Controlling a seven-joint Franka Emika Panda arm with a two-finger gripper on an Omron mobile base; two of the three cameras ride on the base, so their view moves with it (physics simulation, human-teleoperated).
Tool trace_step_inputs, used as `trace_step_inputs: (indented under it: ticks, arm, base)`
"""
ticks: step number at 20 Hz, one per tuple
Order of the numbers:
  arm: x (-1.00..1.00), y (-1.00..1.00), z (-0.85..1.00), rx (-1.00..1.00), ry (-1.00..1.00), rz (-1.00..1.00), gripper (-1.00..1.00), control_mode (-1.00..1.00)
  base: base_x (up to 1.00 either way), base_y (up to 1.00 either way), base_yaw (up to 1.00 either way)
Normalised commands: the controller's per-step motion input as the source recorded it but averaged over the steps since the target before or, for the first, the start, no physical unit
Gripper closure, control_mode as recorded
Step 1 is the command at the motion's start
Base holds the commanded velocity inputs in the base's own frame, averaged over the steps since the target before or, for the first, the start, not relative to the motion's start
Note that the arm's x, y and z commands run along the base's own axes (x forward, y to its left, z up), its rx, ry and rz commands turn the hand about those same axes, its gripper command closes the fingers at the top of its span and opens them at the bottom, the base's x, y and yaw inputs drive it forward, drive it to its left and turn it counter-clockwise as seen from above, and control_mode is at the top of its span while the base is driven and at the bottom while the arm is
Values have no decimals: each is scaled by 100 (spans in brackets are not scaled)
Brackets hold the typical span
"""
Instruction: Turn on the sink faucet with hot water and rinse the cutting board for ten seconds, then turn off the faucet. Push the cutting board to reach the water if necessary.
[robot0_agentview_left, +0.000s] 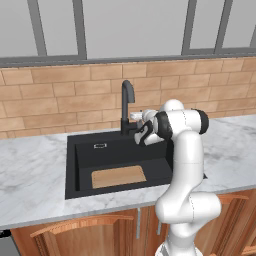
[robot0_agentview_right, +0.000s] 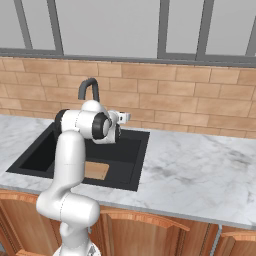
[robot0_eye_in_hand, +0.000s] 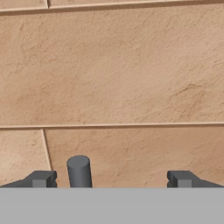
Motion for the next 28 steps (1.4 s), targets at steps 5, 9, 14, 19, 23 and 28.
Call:
trace_step_inputs:
  ticks: [5, 9, 14, 19, 23, 28]
  arm:
    - [0, 0, 0, 0, 0, 0, 100, -100]
    - [0, 0, 0, 0, 0, 0, 100, -100]
    - [0, 0, 0, 0, 0, 0, 100, -100]
    - [0, 0, 0, 0, 0, 0, 100, -100]
    - [0, 0, 0, 0, 0, 0, 100, -100]
    - [0, 0, 0, 0, 0, 0, 100, -100]
  base:
    - [0, 0, 0]
    - [0, 0, 0]
    - [0, 0, 0]
    - [0, 0, 0]
    - [0, 0, 0]
    - [0, 0, 0]
